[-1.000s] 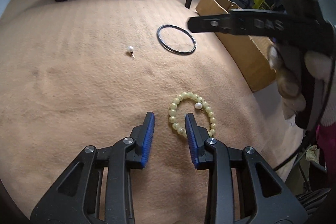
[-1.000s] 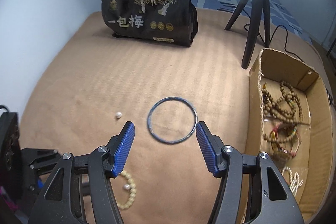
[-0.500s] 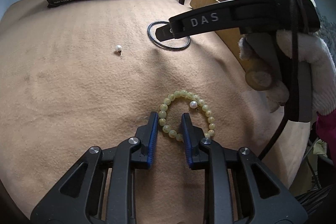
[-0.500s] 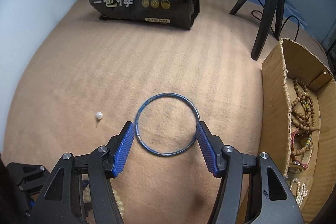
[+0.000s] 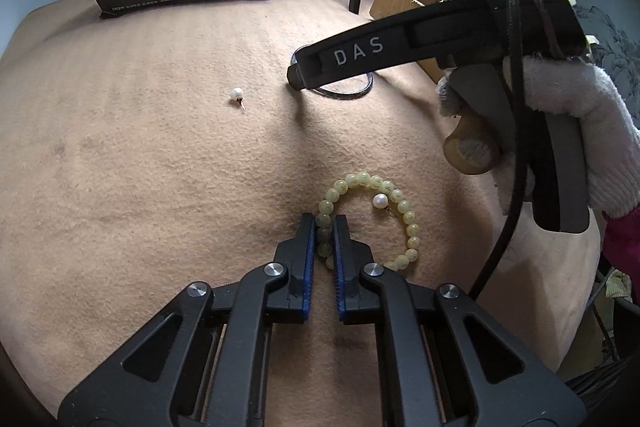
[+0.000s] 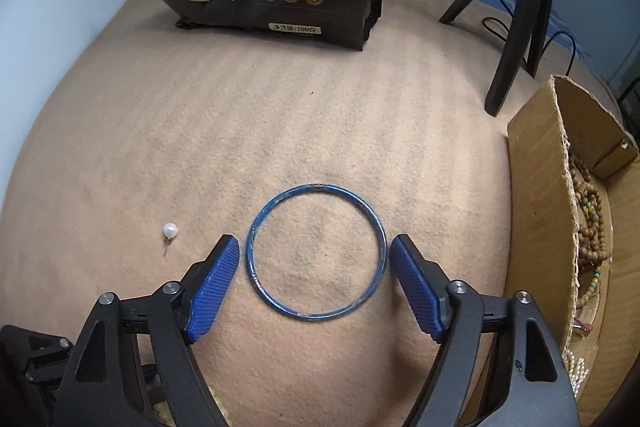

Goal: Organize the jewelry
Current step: 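Grasp the yellow bead bracelet with the left tool while the right tool grasps the dark bangle, then carry the bracelet with the left tool while the right tool carries the bangle into the box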

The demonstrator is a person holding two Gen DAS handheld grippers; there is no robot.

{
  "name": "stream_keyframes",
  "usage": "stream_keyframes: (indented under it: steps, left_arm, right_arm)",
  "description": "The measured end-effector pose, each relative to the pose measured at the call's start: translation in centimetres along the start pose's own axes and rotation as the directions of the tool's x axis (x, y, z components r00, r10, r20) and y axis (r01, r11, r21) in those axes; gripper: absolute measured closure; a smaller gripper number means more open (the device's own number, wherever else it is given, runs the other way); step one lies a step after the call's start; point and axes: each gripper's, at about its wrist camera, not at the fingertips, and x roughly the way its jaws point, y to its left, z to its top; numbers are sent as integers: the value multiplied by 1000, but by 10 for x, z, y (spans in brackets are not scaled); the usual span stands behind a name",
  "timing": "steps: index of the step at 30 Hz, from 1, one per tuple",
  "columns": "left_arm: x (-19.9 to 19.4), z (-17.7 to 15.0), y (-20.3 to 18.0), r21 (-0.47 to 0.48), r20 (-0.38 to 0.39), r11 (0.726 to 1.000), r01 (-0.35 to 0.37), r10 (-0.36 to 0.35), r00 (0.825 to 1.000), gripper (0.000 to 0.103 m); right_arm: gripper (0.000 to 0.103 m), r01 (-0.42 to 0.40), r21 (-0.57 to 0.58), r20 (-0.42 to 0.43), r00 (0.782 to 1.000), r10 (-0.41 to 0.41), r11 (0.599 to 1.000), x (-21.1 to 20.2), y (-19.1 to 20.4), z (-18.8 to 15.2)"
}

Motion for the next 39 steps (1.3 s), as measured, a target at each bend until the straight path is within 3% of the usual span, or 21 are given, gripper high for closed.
stream_keyframes:
  steps: [9, 11, 14, 22, 39]
  left_arm:
    - [-1, 1, 2, -10, 6, 1000, 4, -4, 1000, 97]
    - [-1, 1, 2, -14, 8, 1000, 4, -4, 1000, 97]
    - [-3, 2, 3, -29, 12, 1000, 10, -9, 1000, 98]
    - [-17, 4, 0, -57, 37, 998, 28, -26, 999, 98]
    - [-42, 15, -48, 64, 88, 997, 36, -41, 995, 98]
  right_arm:
    - [25, 13, -33, -2, 1000, -13, 999, 5, 1, -2]
    - [31, 12, -39, 1, 1000, -12, 999, 3, 3, -5]
    - [31, 14, -49, 7, 1000, -13, 999, -1, 5, -5]
    - [31, -18, -59, 64, 998, 22, 998, -24, 9, -7]
    - [31, -3, -52, 207, 978, 14, 999, -102, -14, -22]
